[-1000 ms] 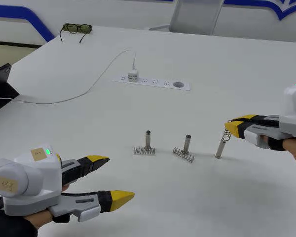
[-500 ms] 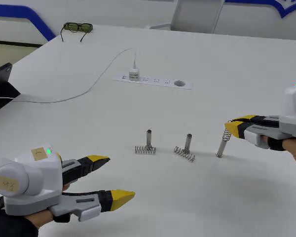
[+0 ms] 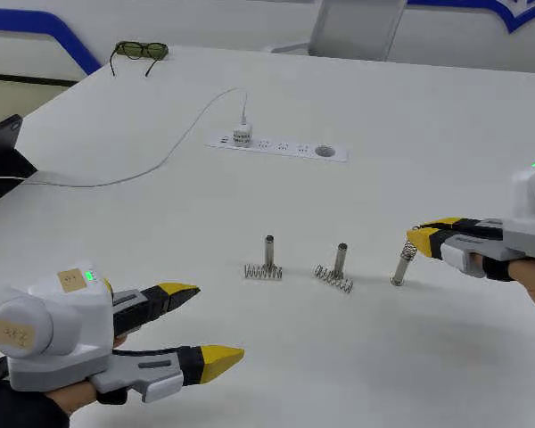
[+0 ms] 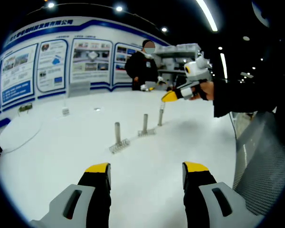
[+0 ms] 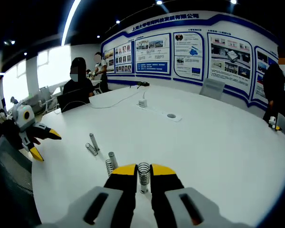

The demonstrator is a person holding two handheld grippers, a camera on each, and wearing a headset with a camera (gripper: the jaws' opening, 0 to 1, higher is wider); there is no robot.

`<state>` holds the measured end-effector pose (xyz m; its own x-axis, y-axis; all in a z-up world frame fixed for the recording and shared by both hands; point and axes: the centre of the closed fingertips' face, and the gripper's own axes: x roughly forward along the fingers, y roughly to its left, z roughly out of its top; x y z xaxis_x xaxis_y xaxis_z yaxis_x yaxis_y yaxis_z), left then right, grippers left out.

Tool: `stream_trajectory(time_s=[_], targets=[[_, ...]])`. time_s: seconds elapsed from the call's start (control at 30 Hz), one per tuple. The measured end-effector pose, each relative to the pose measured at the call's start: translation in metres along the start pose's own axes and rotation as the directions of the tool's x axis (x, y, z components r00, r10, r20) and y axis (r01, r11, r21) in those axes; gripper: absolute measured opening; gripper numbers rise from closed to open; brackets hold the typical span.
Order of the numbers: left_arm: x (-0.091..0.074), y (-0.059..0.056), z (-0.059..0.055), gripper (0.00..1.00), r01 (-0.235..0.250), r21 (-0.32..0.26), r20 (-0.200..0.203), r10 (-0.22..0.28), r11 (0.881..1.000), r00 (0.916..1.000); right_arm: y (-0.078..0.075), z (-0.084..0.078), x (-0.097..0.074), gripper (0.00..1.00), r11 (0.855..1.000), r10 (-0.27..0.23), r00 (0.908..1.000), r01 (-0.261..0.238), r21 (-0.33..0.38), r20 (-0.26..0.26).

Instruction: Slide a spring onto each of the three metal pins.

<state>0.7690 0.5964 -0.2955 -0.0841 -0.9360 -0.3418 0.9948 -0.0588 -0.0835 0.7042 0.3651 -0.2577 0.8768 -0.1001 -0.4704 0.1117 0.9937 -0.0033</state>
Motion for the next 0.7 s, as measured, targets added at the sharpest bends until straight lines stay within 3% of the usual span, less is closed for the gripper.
stream_trajectory(time_s=[0.7], targets=[[0.001, 0.002, -0.002, 0.62, 0.000, -0.009, 0.001, 0.000, 1.000, 1.0000, 0.003, -0.020, 0.013, 0.12, 1.000, 0.002, 0.9984, -0.003, -0.021, -0.056]])
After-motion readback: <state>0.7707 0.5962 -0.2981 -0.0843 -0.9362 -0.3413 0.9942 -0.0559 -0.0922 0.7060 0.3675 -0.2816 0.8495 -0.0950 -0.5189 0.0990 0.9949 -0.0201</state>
